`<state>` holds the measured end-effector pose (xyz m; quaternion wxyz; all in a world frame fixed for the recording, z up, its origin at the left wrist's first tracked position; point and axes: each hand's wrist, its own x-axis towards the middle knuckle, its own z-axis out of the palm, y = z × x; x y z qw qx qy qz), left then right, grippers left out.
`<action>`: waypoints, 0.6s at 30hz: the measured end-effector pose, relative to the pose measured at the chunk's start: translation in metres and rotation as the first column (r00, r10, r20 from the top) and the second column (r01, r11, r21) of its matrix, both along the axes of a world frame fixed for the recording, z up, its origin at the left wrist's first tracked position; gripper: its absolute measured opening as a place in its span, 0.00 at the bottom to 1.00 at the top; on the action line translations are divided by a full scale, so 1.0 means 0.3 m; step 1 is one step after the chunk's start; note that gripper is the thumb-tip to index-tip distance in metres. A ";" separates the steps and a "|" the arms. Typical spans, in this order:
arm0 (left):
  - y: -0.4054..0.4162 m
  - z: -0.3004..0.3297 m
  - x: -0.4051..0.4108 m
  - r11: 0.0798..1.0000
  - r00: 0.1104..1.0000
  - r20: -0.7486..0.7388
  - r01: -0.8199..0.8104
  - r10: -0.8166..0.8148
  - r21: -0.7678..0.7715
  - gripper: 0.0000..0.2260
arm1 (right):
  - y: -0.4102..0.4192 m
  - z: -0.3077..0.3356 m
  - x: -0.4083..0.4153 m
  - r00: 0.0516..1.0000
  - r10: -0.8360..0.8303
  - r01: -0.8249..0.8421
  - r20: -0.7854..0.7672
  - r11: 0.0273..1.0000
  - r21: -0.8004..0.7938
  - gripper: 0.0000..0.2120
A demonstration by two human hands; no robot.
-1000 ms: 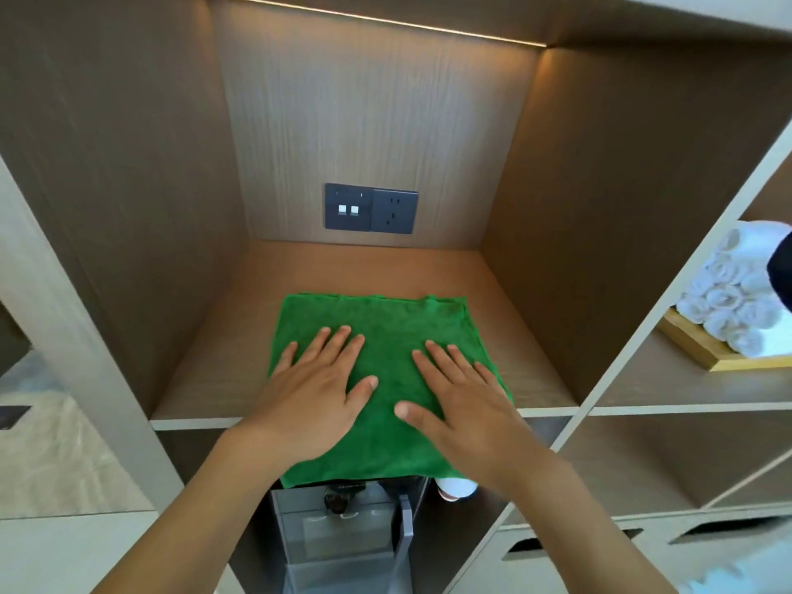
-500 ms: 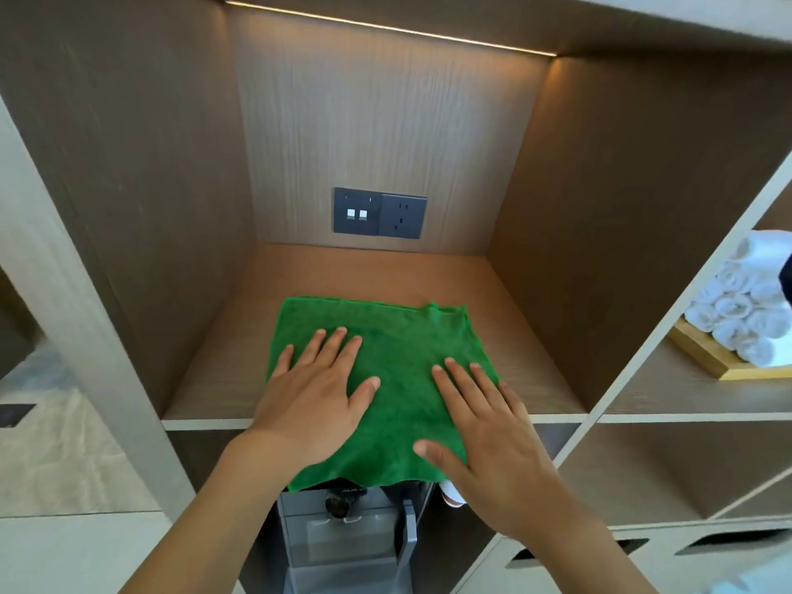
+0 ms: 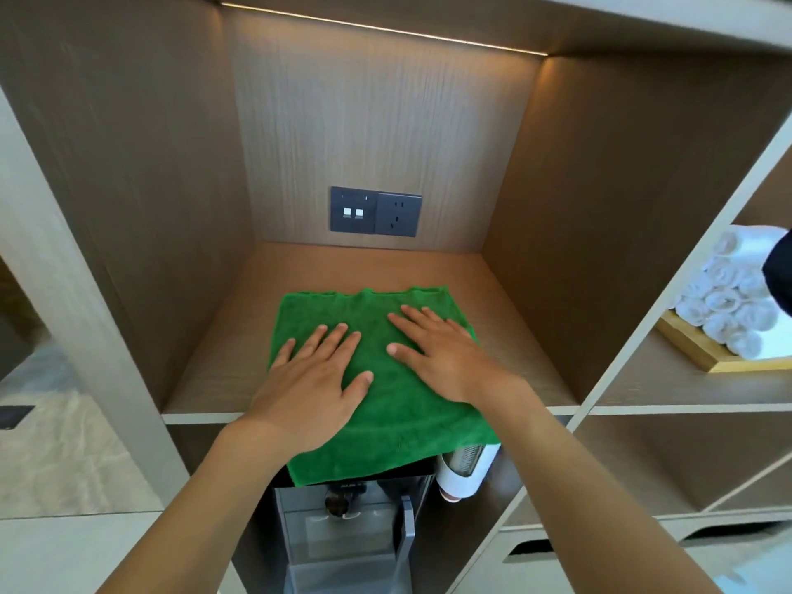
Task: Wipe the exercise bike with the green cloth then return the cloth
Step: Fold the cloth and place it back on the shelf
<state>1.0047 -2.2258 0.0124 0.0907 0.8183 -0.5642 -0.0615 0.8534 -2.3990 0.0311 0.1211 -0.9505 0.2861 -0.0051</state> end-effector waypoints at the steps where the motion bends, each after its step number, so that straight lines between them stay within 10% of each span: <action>1: 0.000 0.000 -0.001 1.000 1.000 0.001 -0.008 0.008 0.000 0.33 | -0.025 0.004 -0.011 1.000 -0.019 0.019 -0.011 1.000 0.003 0.32; 18: 0.062 -0.016 -0.053 1.000 0.999 0.033 0.003 -0.003 -0.007 0.32 | 0.200 -0.043 -0.111 0.995 0.046 -0.041 0.085 0.998 -0.050 0.29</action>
